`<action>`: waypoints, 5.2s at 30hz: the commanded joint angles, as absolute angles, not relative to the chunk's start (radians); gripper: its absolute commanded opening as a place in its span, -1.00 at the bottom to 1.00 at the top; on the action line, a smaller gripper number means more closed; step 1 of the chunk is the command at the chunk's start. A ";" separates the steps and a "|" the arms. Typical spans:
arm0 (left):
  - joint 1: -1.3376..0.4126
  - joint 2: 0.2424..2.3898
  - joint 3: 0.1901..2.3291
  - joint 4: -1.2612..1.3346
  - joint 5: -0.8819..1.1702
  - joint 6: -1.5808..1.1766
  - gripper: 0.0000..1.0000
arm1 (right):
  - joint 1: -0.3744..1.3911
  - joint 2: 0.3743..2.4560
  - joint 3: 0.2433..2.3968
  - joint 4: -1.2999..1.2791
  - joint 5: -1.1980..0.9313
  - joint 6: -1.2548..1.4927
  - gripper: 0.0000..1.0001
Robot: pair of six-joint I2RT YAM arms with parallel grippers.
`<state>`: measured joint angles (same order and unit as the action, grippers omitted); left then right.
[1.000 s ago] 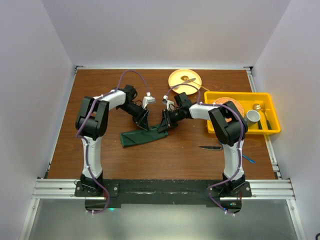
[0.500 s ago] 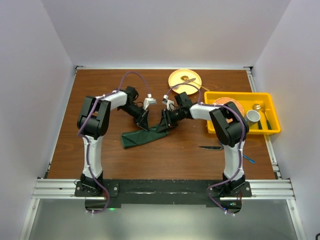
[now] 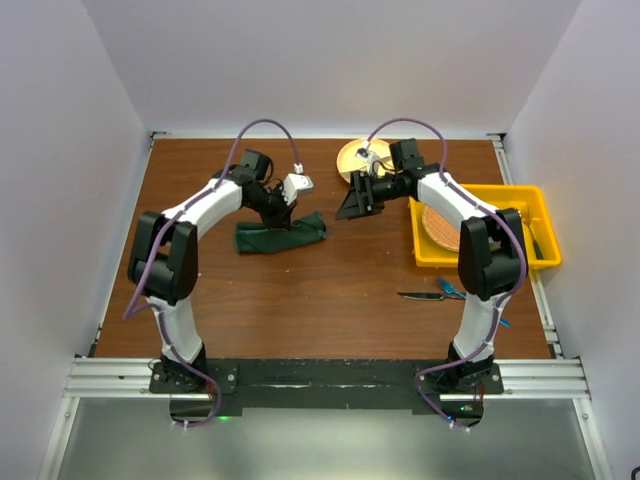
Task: Fold the napkin into a case and place the utensils inside
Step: Turn over the smaller rectangle-folded napkin at the center of the board, then smooth out the smaller rectangle-folded napkin at the center of the board, then rotate the smaller rectangle-folded napkin at the center of the board, then smooth out the smaller rectangle-folded napkin at the center of the board.
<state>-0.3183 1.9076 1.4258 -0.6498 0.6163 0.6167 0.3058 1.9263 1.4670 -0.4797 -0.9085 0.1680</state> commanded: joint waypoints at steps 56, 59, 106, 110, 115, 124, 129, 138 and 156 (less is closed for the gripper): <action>-0.161 1.373 0.996 -0.515 0.497 0.370 -0.93 | 0.528 2.217 1.801 -0.502 -0.703 0.066 -0.36; -0.147 1.379 0.983 -0.540 0.518 0.379 -0.94 | 0.538 2.185 1.705 -0.532 -0.698 0.029 -0.38; -0.167 1.614 1.077 -0.815 0.538 0.743 -0.55 | 0.525 1.887 1.391 -0.630 -0.618 -0.092 0.35; -0.195 1.669 1.058 -0.747 0.497 0.695 -0.57 | 0.531 1.905 1.344 -0.624 -0.627 -0.106 0.26; -0.224 1.773 1.113 -0.655 0.462 0.643 -0.63 | 0.555 1.891 1.266 -0.578 -0.637 -0.103 0.16; -0.232 2.064 1.437 -0.601 0.486 0.546 -0.64 | 0.679 1.893 1.184 -0.422 -0.672 0.040 0.17; -0.216 2.128 1.563 -0.656 0.520 0.503 -0.53 | 0.693 1.887 1.258 -0.510 -0.667 0.006 0.35; -0.011 1.731 1.303 -0.494 0.773 0.350 0.88 | 0.638 1.617 1.252 -0.507 -0.751 0.030 0.63; 0.080 1.355 1.029 -0.213 0.867 -0.018 1.00 | 0.778 2.006 1.227 -0.075 -0.893 0.451 -0.06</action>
<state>0.0669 1.3979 1.0485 -0.2455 0.8352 0.0158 0.7673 1.9572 1.2430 -0.1947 -0.8856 0.3618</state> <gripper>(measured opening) 0.997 0.465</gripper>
